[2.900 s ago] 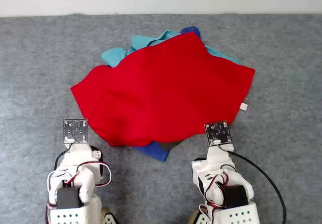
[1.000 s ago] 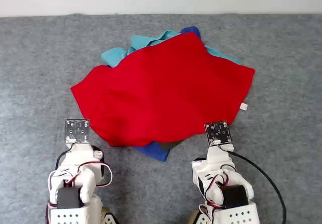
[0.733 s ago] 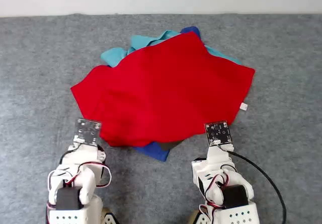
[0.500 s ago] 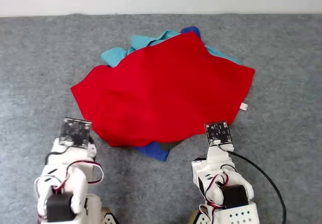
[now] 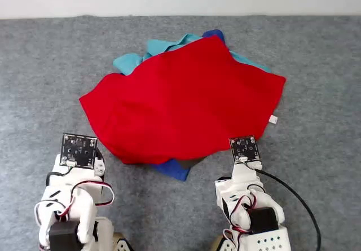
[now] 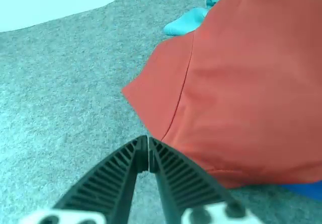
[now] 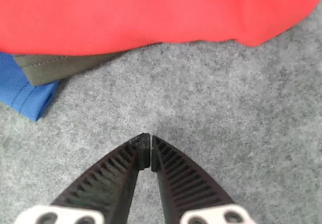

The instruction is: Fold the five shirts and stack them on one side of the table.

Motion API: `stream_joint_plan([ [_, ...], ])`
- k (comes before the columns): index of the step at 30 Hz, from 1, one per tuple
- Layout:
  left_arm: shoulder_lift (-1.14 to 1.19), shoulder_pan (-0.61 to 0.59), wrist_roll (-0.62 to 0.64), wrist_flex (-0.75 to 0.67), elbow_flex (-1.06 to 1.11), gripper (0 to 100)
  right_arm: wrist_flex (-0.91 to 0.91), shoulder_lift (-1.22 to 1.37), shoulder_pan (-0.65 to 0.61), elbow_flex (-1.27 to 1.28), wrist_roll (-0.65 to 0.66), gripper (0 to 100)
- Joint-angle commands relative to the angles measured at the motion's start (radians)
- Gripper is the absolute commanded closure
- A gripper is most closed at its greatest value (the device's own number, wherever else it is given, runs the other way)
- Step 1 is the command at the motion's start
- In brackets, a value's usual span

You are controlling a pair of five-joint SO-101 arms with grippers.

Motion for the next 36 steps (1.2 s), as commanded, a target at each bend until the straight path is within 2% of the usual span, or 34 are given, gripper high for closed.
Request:
stream_joint_plan([
  [1,-0.003,-0.005,0.009,-0.020,-0.054,98,0.007,0.002,0.005,0.017,0.011,98.8],
  [6,0.077,-0.003,0.009,-0.020,-0.140,98,0.007,0.002,0.005,0.017,0.011,98.8],
  [17,0.772,0.003,0.011,-0.018,-0.564,98,0.007,0.002,0.005,0.017,0.011,98.8],
  [20,0.904,0.086,0.005,0.029,-0.650,98,0.007,0.002,0.005,0.017,0.011,98.8],
  [24,1.069,0.269,0.002,0.133,-0.777,98,0.007,0.002,0.005,0.017,0.011,98.8],
  [27,1.198,0.358,-0.074,0.155,-0.839,95,0.007,0.002,0.005,0.017,0.011,98.8],
  [29,1.272,0.370,-0.120,0.150,-0.869,94,0.007,0.002,0.005,0.017,0.011,98.8],
  [36,1.539,0.370,-0.140,0.189,-1.073,95,0.007,0.002,0.005,0.017,0.011,98.8],
])
